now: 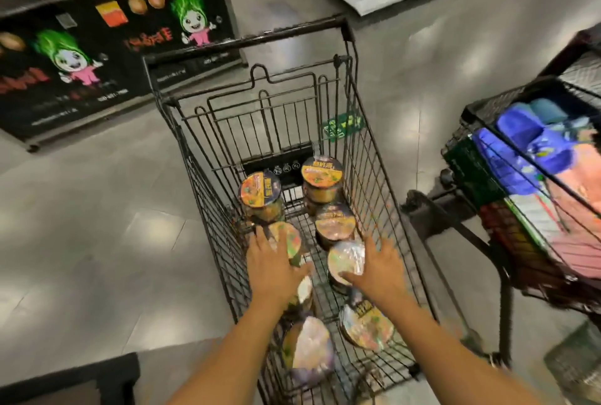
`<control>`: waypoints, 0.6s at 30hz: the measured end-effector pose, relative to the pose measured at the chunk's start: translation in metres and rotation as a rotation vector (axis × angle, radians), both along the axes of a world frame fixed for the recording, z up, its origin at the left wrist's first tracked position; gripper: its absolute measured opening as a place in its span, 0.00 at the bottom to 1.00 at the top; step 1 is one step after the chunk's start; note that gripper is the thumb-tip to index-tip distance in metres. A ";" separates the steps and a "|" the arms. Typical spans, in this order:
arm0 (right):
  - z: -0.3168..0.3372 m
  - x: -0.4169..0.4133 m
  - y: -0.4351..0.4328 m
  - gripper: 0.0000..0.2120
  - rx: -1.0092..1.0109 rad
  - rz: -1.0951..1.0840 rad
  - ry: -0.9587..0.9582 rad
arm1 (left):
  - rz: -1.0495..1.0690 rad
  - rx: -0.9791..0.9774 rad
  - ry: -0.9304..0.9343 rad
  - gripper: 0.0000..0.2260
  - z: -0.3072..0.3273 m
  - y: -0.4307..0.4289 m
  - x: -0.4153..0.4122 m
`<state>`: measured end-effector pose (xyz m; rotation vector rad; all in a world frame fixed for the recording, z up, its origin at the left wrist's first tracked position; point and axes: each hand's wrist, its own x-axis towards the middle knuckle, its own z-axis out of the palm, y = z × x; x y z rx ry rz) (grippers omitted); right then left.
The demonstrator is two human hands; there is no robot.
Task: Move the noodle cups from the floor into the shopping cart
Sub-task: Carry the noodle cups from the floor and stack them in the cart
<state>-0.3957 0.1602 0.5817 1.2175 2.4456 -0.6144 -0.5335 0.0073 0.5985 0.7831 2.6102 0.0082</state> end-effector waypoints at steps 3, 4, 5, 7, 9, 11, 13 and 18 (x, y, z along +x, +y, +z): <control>-0.005 0.061 -0.023 0.48 -0.009 0.029 -0.067 | -0.099 -0.048 -0.061 0.41 -0.005 -0.012 0.059; -0.005 0.078 -0.029 0.48 -0.011 0.033 -0.093 | -0.151 -0.070 -0.080 0.41 -0.007 -0.016 0.076; -0.004 0.094 -0.033 0.47 -0.009 0.030 -0.116 | -0.204 -0.097 -0.095 0.41 -0.010 -0.018 0.091; -0.001 0.120 -0.040 0.45 -0.006 0.003 -0.135 | -0.339 -0.160 -0.130 0.42 -0.017 -0.020 0.112; 0.002 0.144 -0.047 0.43 -0.003 -0.044 -0.133 | -0.474 -0.197 -0.175 0.42 -0.017 -0.014 0.126; 0.002 0.165 -0.055 0.42 0.002 -0.129 -0.135 | -0.628 -0.123 -0.133 0.40 -0.017 -0.006 0.135; 0.003 0.184 -0.068 0.41 0.011 -0.244 -0.141 | -0.789 -0.025 -0.045 0.38 -0.018 0.001 0.140; 0.000 0.224 -0.134 0.43 -0.051 -0.649 -0.157 | -1.107 -0.166 -0.085 0.41 -0.022 0.002 0.155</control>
